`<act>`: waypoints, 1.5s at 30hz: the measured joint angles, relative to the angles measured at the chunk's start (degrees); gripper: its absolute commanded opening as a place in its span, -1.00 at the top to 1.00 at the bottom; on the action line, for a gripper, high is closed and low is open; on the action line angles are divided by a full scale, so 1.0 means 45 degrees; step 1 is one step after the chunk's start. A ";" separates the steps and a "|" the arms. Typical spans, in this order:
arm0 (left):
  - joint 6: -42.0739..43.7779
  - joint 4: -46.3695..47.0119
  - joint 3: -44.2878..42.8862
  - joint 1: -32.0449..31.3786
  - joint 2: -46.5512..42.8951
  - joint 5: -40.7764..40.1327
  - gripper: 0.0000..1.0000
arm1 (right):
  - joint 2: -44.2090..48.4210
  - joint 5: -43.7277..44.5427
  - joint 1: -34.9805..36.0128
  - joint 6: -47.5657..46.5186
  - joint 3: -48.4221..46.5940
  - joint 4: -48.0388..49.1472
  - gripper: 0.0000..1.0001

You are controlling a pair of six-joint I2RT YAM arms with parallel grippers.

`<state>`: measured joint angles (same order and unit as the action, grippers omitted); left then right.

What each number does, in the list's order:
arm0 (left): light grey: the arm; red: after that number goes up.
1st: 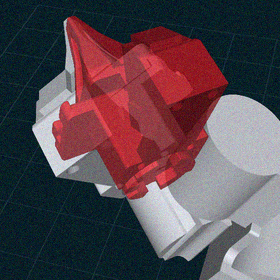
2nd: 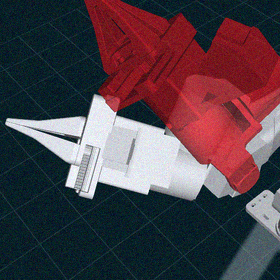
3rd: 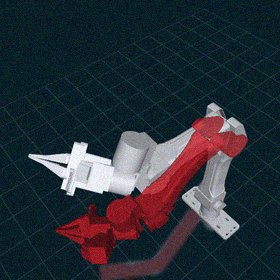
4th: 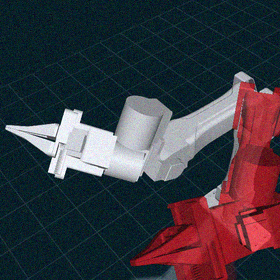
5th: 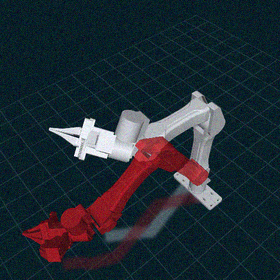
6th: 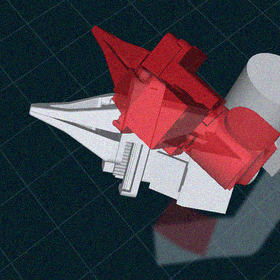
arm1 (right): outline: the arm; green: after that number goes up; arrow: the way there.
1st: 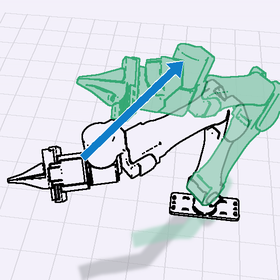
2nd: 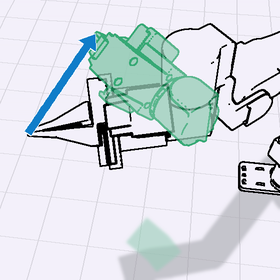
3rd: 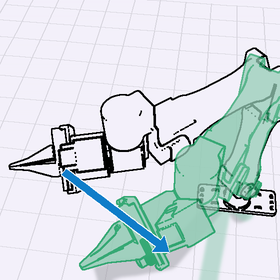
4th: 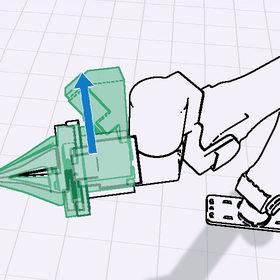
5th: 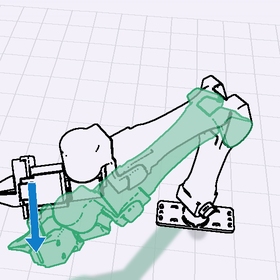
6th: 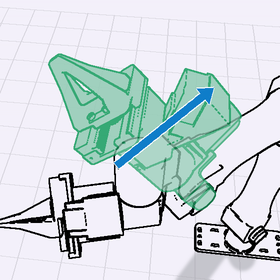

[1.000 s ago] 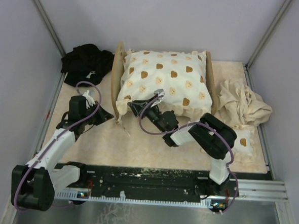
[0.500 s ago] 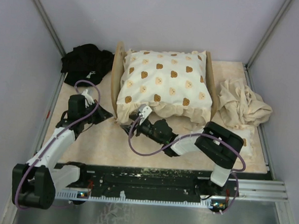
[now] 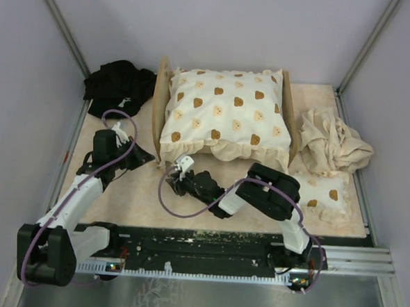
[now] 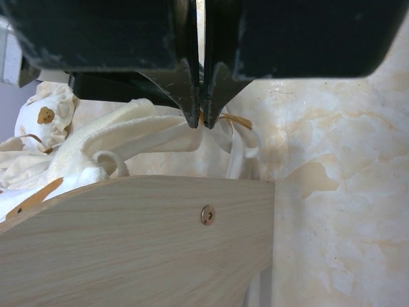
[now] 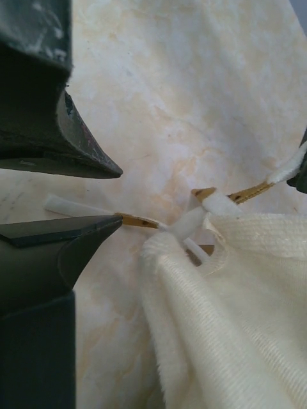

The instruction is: Set up the pet bed

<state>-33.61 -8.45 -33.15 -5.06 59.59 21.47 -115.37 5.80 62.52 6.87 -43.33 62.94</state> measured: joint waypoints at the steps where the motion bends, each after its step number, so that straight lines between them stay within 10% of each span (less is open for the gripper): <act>1: -0.0005 0.0019 -0.0005 0.0010 0.0005 0.0019 1.00 | -0.0204 0.0039 0.0005 0.0039 -0.0209 0.0015 0.35; 15: 0.0005 0.0121 -0.0185 0.0019 0.0117 0.0146 1.00 | -0.1773 0.0801 0.0010 -0.0199 -0.2186 -0.0967 0.39; 19: 0.0015 0.0136 -0.0248 0.0019 0.0117 0.0155 1.00 | -0.2079 0.0845 0.0010 -0.0335 -0.2361 -0.0967 1.00; 45: 0.1093 -0.0729 -0.4231 0.0665 0.0413 -0.0627 1.00 | -0.1039 0.0719 -0.2186 0.0884 -0.0058 0.1005 1.00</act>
<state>-28.69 -11.73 -52.18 -2.07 61.45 18.65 -120.05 9.04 52.69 10.85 -43.59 67.46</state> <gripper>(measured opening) 0.012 0.009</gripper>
